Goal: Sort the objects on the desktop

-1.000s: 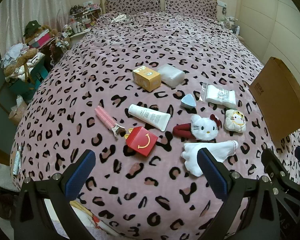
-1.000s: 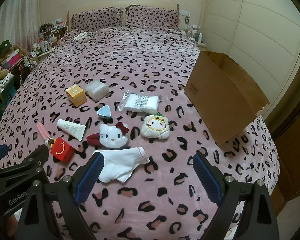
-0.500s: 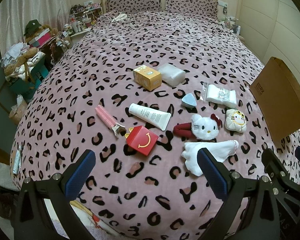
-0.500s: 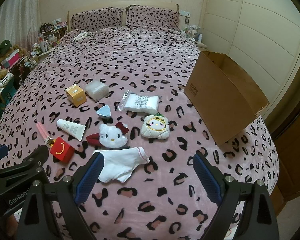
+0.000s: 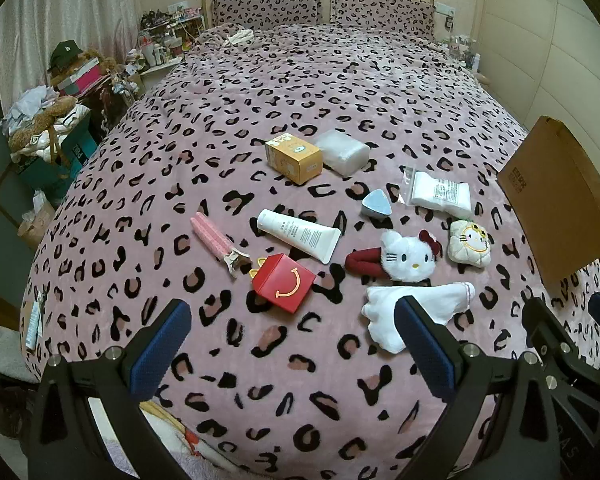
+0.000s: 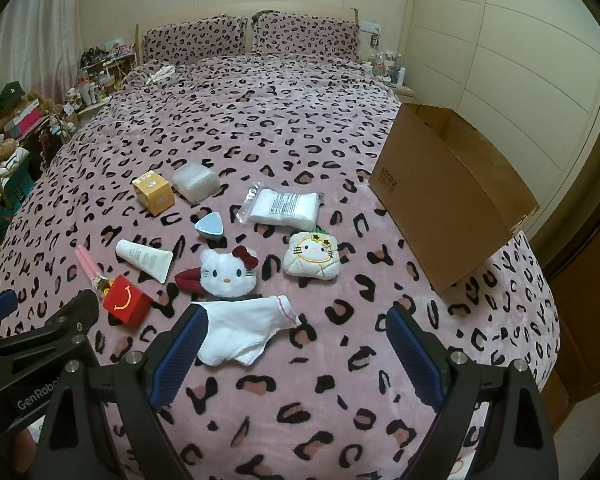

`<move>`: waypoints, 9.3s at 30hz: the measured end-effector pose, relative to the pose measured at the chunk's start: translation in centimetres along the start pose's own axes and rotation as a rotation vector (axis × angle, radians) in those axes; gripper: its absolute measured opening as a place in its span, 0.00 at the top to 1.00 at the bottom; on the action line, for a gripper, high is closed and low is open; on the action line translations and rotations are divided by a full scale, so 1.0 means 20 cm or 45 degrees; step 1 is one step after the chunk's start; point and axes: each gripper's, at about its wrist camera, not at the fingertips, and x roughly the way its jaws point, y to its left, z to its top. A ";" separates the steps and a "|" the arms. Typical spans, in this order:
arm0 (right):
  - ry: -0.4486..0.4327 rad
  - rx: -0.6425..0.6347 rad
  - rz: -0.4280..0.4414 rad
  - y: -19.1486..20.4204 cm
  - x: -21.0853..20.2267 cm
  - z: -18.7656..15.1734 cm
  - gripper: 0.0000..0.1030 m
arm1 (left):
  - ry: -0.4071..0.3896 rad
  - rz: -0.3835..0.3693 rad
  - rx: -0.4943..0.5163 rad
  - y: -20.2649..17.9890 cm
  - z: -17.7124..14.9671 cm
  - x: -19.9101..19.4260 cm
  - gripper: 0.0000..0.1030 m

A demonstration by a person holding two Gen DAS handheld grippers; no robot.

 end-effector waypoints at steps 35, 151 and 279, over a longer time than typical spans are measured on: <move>-0.009 -0.004 0.016 0.00 -0.02 0.01 0.10 | -0.005 0.005 -0.004 0.02 -0.01 -0.02 0.01; -0.013 0.043 0.436 0.14 0.27 -0.10 0.85 | 0.002 -0.098 -0.037 0.15 -0.09 0.31 0.52; -0.202 0.277 0.038 -0.96 -0.05 0.14 0.85 | -0.081 -0.520 0.423 -1.23 0.36 0.00 0.52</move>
